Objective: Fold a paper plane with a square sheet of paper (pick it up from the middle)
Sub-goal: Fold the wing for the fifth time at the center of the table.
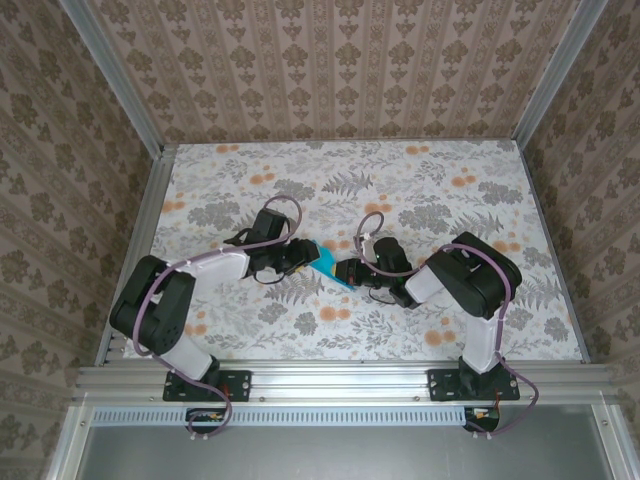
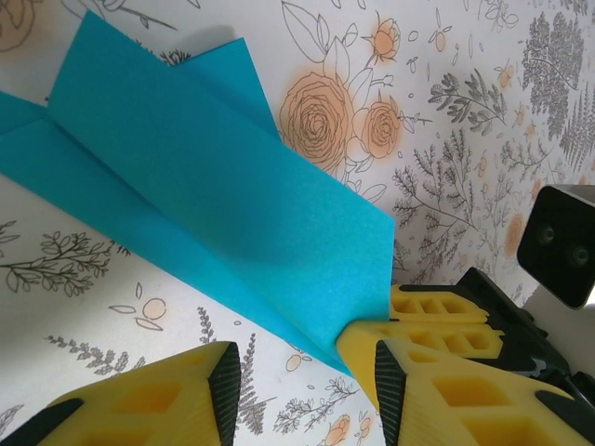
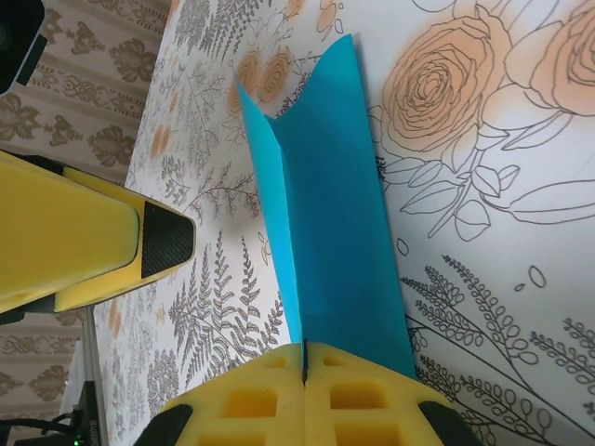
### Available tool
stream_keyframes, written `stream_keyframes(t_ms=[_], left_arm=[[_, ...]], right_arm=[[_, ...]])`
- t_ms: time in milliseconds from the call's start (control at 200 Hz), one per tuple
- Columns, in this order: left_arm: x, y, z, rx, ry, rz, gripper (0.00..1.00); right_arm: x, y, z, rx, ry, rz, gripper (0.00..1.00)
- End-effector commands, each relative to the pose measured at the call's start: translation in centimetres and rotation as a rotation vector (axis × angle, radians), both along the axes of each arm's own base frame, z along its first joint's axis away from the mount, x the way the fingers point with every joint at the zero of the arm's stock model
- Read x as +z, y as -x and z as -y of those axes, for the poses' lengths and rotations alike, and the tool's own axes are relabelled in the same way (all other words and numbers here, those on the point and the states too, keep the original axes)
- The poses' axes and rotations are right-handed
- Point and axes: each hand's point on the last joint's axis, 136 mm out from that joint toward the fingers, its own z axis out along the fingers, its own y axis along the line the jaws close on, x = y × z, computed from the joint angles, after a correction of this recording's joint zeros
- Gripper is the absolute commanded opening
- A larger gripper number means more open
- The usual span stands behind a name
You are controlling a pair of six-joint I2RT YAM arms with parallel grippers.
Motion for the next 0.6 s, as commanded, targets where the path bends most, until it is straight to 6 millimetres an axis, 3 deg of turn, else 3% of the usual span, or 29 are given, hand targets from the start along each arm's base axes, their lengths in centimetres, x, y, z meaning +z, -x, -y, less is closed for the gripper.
stream_keyframes(t_ms=[0, 315, 595], left_arm=[[1.1, -1.2, 1.1, -0.036, 0.023, 0.062, 0.44], [0.7, -1.5, 1.6, -0.051, 0.032, 0.069, 0.42], [0.9, -1.5, 2.1, -0.068, 0.054, 0.088, 0.42]], right_arm=[[-0.1, 0.3, 0.0, -0.005, -0.044, -0.050, 0.03], [0.5, 0.1, -0.5, -0.008, -0.121, -0.111, 0.03], [-0.1, 0.4, -0.7, -0.002, -0.143, -0.169, 0.03]])
